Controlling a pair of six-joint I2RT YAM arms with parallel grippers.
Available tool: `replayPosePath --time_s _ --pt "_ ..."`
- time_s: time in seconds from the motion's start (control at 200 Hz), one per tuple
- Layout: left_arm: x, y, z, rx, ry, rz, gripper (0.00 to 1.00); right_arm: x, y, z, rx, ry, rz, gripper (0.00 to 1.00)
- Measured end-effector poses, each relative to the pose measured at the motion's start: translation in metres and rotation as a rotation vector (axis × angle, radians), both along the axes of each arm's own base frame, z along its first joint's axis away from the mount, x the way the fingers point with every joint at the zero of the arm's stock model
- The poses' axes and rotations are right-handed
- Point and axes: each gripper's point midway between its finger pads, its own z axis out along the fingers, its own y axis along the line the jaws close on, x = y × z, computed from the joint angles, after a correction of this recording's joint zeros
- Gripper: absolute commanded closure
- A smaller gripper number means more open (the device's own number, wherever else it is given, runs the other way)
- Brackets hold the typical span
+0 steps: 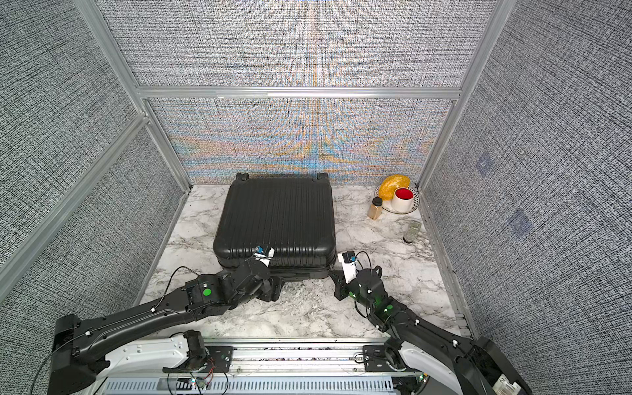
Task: Open the suitcase zippers
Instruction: Adjust the suitcase at the center of the board.
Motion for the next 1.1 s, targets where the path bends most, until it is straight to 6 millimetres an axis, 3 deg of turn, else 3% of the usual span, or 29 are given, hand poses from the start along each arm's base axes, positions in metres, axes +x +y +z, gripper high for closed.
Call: replayPosePath --time_s 0.22,0.635,0.831,1.101 --pt "0.030 0.029 -0.007 0.009 -0.001 0.159 0.21 0.002 -0.009 0.002 0.011 0.001 -0.056 1.00" --pt "0.041 0.046 -0.017 0.009 0.022 0.218 0.21 0.015 -0.037 -0.006 -0.009 0.034 -0.227 1.00" --pt "0.055 0.055 -0.014 -0.029 0.023 0.275 0.21 0.020 -0.026 -0.007 -0.020 0.038 -0.173 1.00" --pt "0.097 0.078 -0.022 -0.029 0.087 0.362 0.21 0.019 0.006 -0.003 -0.010 0.020 -0.006 1.00"
